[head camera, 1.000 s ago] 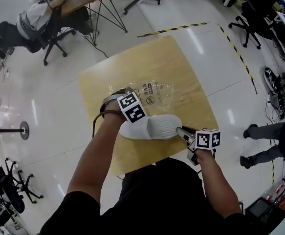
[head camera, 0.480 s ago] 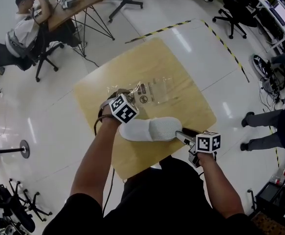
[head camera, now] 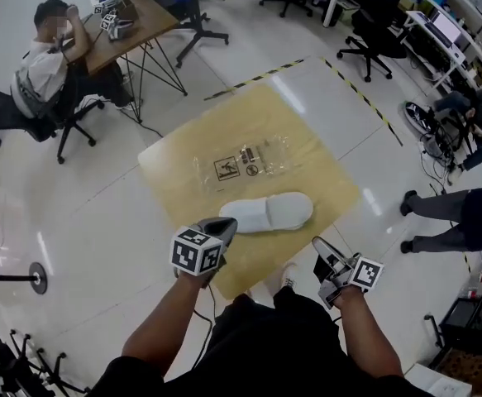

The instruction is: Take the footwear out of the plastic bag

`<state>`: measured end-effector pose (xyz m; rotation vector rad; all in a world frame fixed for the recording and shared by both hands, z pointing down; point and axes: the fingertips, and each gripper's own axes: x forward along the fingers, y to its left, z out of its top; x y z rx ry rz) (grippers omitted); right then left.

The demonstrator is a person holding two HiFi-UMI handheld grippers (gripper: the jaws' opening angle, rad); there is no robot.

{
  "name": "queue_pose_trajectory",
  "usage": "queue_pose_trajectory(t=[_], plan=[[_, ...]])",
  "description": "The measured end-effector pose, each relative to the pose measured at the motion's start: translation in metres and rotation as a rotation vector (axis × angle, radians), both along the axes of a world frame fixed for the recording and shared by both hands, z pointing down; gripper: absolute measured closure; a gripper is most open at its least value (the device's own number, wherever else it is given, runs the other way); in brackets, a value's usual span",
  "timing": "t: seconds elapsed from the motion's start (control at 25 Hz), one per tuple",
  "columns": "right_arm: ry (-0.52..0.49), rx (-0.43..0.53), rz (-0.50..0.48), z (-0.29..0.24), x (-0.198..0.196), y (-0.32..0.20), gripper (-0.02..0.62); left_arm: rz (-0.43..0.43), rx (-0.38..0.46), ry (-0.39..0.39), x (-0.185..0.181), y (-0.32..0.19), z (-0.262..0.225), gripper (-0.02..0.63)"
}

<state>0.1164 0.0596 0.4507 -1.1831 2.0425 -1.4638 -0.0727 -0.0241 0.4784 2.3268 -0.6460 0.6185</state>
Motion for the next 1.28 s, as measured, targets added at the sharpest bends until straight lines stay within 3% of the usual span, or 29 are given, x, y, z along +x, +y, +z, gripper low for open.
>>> queue_pose_trajectory(t=[0.12, 0.2, 0.36, 0.48, 0.76, 1.04, 1.28], plan=[[-0.115, 0.064, -0.054, -0.037, -0.038, 0.016, 0.594, -0.018, -0.124, 0.097, 0.008, 0.059, -0.008, 0.6], [-0.107, 0.09, -0.135, -0.056, -0.062, 0.034, 0.595, -0.006, -0.139, 0.117, 0.02, 0.096, -0.016, 0.6], [0.069, 0.106, -0.302, -0.063, -0.088, 0.092, 0.595, 0.026, -0.092, 0.122, 0.039, 0.168, -0.034, 0.6], [0.25, 0.151, -0.373, -0.064, -0.079, 0.142, 0.595, -0.007, -0.022, 0.099, 0.041, 0.212, -0.046, 0.6], [0.494, 0.21, -0.35, -0.056, -0.016, 0.243, 0.595, -0.172, 0.029, 0.04, 0.022, 0.313, -0.059, 0.6], [0.498, 0.242, -0.355, -0.076, -0.007, 0.293, 0.595, -0.198, 0.047, -0.008, 0.023, 0.379, -0.081, 0.6], [0.561, 0.266, -0.368, -0.086, -0.008, 0.311, 0.595, -0.177, 0.071, -0.014, 0.029, 0.385, -0.087, 0.6]])
